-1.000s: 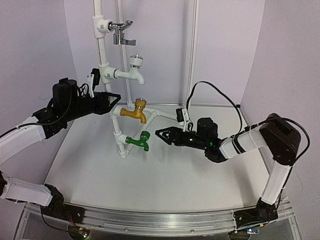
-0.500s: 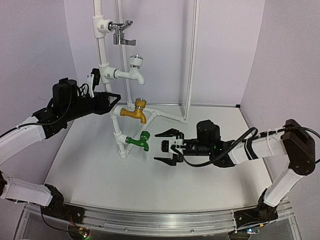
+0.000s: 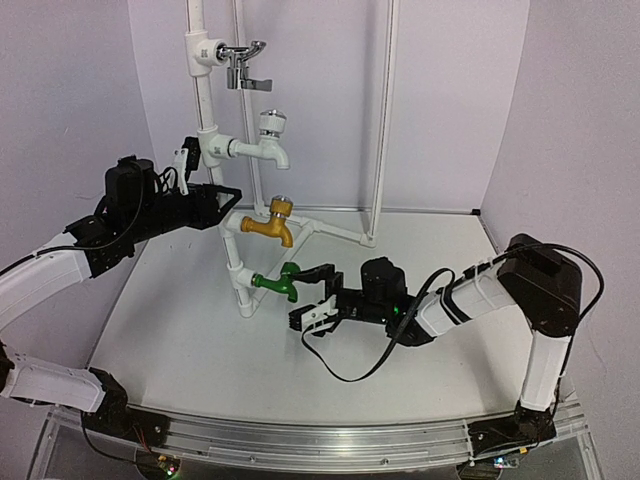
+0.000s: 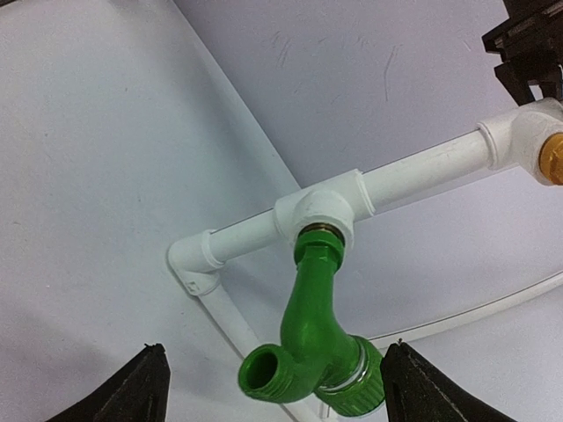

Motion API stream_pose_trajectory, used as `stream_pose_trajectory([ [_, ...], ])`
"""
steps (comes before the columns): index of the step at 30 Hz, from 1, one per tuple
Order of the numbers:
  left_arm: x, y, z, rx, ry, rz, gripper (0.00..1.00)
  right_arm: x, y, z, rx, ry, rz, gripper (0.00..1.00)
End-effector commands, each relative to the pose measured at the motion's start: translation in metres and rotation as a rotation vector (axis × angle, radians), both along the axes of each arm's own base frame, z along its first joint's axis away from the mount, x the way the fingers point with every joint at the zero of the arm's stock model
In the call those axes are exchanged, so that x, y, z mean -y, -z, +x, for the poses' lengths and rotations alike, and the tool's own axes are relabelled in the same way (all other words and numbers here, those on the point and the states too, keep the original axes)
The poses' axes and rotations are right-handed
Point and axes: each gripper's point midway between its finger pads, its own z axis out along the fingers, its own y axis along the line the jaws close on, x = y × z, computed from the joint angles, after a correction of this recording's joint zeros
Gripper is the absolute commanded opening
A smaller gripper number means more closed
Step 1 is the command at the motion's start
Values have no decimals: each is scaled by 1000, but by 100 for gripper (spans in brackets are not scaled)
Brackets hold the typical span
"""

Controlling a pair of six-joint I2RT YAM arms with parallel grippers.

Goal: Install the water faucets

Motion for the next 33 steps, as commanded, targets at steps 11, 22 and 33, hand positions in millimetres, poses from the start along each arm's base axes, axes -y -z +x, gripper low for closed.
stream_pose_trajectory([
  [11,14,17,-23,-199,96,-84,0,-22,-34,37,199,127,123,84],
  [22,15,15,-23,-198,102,-87,0,-32,-29,38,184,153,147,60],
  [33,16,14,-25,-203,108,-94,0,-30,-28,28,-172,160,243,29],
])
